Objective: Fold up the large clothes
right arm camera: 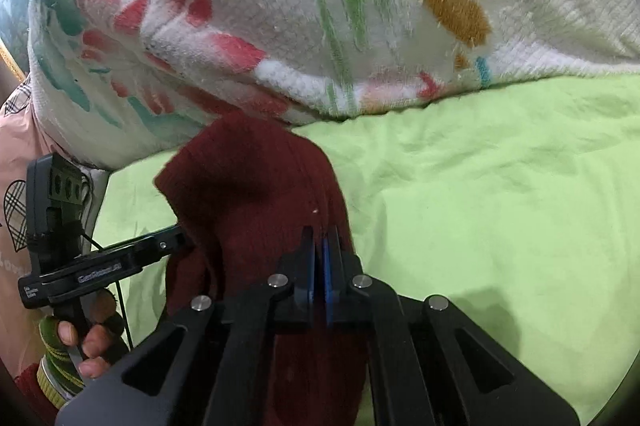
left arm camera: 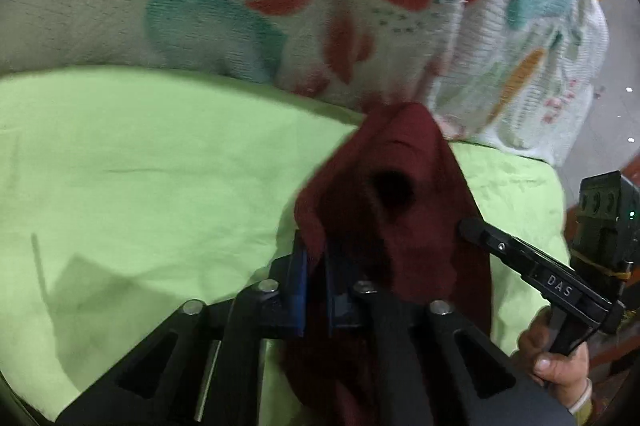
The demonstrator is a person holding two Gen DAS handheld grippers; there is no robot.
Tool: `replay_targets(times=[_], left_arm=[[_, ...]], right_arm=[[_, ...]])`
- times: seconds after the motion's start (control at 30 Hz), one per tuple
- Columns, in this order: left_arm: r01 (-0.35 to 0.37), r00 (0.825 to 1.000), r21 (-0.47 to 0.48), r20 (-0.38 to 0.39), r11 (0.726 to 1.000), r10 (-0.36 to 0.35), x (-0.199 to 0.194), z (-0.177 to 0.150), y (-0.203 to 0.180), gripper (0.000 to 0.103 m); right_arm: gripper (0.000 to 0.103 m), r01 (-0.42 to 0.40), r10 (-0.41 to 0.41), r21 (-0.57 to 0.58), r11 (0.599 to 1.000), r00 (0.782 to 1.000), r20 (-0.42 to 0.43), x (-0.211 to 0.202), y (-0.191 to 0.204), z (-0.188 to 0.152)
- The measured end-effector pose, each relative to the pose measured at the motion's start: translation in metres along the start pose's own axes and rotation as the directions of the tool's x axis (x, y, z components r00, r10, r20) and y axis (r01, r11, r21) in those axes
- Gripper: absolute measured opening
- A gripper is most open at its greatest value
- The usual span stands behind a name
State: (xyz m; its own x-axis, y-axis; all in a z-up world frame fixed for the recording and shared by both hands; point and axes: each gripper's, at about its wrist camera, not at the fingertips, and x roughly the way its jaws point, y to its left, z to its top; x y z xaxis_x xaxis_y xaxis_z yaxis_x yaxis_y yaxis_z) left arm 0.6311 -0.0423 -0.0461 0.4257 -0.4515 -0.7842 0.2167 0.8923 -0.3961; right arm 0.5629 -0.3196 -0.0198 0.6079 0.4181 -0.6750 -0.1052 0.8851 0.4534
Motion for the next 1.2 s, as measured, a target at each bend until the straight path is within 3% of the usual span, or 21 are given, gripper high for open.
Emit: replay_targets(times=[0.13, 0.27, 0.43, 0.63, 0.87, 1.03, 1.2], left_arm=[[0.005, 0.999, 0.041, 0.048, 0.999, -0.007, -0.028, -0.013, -0.008, 0.005], [0.030, 0.994, 0.092, 0.102, 0.995, -0.039, -0.080, -0.045, -0.017, 0.005], [0.060, 0.990, 0.122, 0.117, 0.991, -0.075, -0.134, -0.106, -0.025, 0.004], [0.093, 0.987, 0.117, 0.122, 0.989, -0.107, -0.188, -0.198, -0.030, 0.004], [0.078, 0.990, 0.122, 0.112, 0.989, -0.092, -0.218, -0.299, -0.025, 0.005], [0.061, 0.996, 0.098, 0.057, 0.993, -0.067, -0.202, -0.329, -0.009, 0.006], [0.101, 0.994, 0.047, 0.029, 0.994, -0.103, -0.211, -0.349, 0.006, 0.012]], right_arm=[[0.003, -0.017, 0.018, -0.025, 1.000, 0.998, 0.060, -0.042, 0.007, -0.006], [0.003, -0.038, 0.045, -0.079, 0.996, 0.995, 0.091, -0.098, 0.019, -0.023], [0.003, -0.040, 0.053, -0.165, 0.986, 0.996, 0.074, -0.155, 0.042, -0.079], [0.003, -0.066, 0.073, -0.178, 0.982, 0.997, 0.035, -0.200, 0.061, -0.172], [0.003, -0.057, 0.056, -0.175, 0.983, 0.998, -0.014, -0.205, 0.082, -0.256], [0.005, 0.005, -0.015, -0.187, 0.982, 0.999, -0.052, -0.189, 0.087, -0.293], [0.019, 0.016, -0.028, -0.156, 0.988, 0.997, -0.069, -0.194, 0.083, -0.308]])
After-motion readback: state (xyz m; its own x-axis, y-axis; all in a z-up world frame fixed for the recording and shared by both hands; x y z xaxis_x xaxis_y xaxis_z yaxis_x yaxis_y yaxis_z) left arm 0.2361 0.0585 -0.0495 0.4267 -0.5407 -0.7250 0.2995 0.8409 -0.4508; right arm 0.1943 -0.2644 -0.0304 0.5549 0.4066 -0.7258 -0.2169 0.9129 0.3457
